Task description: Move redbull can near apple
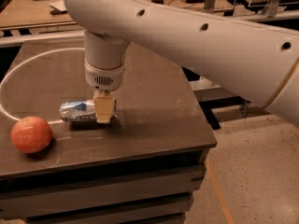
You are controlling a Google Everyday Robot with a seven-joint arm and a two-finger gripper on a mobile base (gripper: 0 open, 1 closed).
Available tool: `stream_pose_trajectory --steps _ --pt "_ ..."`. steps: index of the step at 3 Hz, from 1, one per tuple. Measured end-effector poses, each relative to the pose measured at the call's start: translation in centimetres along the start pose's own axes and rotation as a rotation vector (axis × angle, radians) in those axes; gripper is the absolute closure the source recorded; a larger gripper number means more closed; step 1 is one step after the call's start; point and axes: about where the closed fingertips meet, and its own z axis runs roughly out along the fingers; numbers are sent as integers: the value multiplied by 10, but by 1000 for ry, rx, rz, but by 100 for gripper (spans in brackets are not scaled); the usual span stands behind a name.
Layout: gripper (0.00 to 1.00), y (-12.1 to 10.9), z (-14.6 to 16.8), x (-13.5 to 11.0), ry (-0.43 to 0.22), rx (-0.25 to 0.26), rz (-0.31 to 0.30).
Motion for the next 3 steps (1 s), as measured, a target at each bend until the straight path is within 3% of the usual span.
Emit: stream_pose_trajectory --steps 1,2,3 --pt "39 3 9 -5 5 -33 -9" --pt "8 7 5 -11 -18 -66 -15" --pt "0 9 -1 -12 -39 -81 -14"
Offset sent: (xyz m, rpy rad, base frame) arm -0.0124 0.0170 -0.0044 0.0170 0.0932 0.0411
